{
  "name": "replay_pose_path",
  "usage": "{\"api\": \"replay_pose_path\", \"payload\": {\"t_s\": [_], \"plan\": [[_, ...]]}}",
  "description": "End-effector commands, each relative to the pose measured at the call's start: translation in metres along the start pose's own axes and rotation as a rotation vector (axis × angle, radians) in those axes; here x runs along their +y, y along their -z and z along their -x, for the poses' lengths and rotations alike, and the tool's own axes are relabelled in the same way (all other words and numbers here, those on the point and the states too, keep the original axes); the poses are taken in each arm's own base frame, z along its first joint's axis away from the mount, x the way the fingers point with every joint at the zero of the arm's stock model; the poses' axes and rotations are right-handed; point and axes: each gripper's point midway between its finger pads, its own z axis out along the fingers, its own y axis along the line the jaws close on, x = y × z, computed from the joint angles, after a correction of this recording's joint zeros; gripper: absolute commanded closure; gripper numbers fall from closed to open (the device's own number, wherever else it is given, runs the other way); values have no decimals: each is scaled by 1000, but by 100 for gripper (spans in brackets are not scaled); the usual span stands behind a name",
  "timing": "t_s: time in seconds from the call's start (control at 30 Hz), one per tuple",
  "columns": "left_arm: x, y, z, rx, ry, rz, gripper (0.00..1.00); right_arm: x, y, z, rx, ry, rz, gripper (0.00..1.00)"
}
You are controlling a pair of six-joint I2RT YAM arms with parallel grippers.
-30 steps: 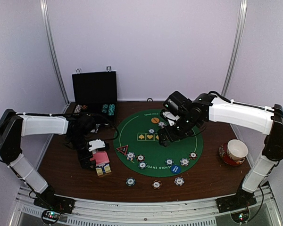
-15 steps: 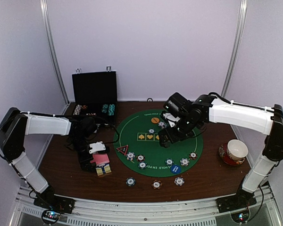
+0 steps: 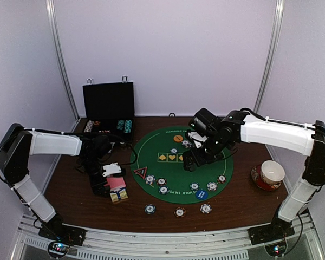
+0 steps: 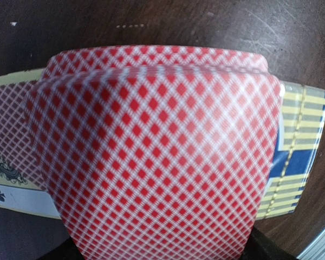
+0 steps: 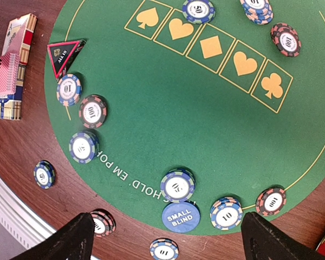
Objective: Distribute texas hold em gaming equipment
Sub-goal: Pick up the face-down deck piles from the poker case.
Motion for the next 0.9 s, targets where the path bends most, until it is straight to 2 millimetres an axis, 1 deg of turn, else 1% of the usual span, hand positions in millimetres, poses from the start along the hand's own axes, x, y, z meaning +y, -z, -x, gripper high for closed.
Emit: {"api": "replay_pose_path", "payload": {"t_s": [0.0,0.17,0.3,0.4,0.43,0.57,0.63,0.83,0.87], "plan": [[4,2,9,-28,5,20,19,1,8,3,-29,-18,29,3],[3,1,7,-24,7,22,28,4,6,1,-23,-20,41,4],[3,1,6,-32,6,27,41,5,5,0,-17,-17,48,6],[3,2,6,-32,8,28,54,6,4,0,-14,-17,54,7],[3,2,6,-31,8,29,56,6,4,0,-13,-17,57,7],[3,2,4,-25,10,33,57,8,4,0,-13,-16,64,8],[3,2,3,-22,10,34,59,8,3,0,-12,-17,64,9],[3,10,6,-42,8,42,82,9,3,0,-10,-17,73,9],[3,12,6,-44,6,43,87,10,3,0,-11,-17,76,9]]}}
